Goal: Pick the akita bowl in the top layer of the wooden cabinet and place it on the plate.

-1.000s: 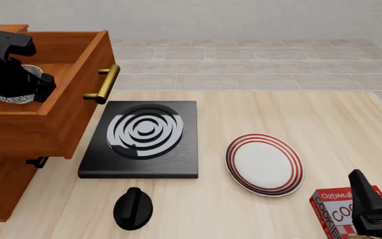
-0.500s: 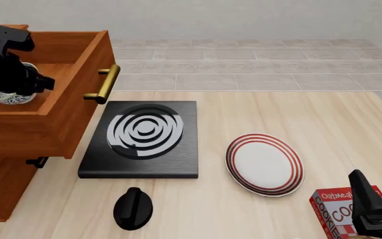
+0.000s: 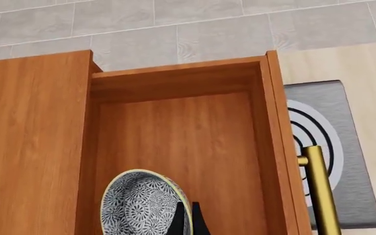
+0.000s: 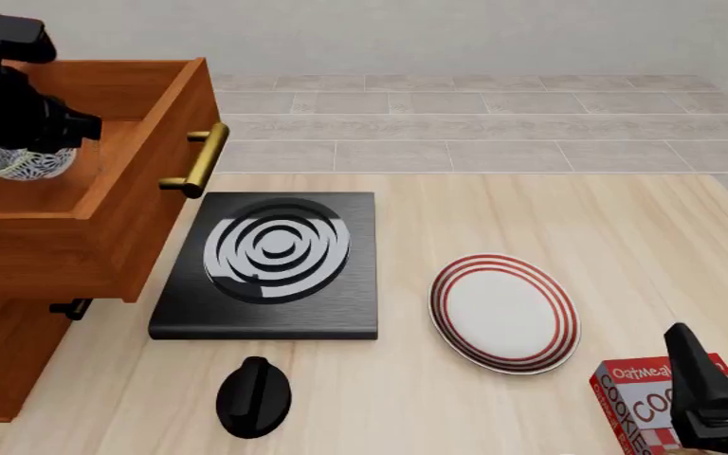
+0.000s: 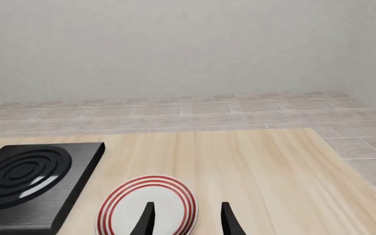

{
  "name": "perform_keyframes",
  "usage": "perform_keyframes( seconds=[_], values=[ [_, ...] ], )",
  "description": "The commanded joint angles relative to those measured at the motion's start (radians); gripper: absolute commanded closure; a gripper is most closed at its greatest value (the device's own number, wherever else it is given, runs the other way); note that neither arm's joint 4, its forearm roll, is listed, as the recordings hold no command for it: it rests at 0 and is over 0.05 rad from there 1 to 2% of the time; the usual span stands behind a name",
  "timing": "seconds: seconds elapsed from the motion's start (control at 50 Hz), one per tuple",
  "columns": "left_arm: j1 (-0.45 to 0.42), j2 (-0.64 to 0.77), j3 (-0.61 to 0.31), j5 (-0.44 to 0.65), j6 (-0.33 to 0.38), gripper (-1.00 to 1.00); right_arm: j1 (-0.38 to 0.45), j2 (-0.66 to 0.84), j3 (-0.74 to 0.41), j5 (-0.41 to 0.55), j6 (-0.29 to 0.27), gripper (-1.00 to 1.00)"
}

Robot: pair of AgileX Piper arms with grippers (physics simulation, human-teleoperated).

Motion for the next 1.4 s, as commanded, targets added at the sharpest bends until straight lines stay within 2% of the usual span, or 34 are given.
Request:
perform_keyframes(
  seconds=[0.02, 0.32, 0.48, 0.88, 1.18, 1.4],
  values=[
    [-0.027, -0.008, -0.038, 0.009, -0.033, 1.00, 0.001, 0.000, 0.000, 0.000, 0.000, -1.00],
    [-0.087, -0.018, -0.105, 0.039, -0.079, 1.00, -0.001, -0.003, 0.000, 0.001, -0.001, -1.00],
    [-0.117, -0.009, -0.194, 0.070, -0.097, 1.00, -0.001, -0.005, -0.002, 0.005, -0.004, -1.00],
    [-0.142, 0.001, -0.299, 0.101, -0.058, 1.00, 0.002, 0.022, 0.000, -0.023, -0.007, -1.00],
    [-0.172, 0.006, -0.372, 0.096, 0.026, 1.00, 0.003, 0.012, 0.000, -0.013, -0.010, -1.00],
    [-0.212, 0.032, -0.429, 0.095, 0.053, 1.00, 0.003, 0.006, -0.002, -0.005, -0.010, -1.00]
  ],
)
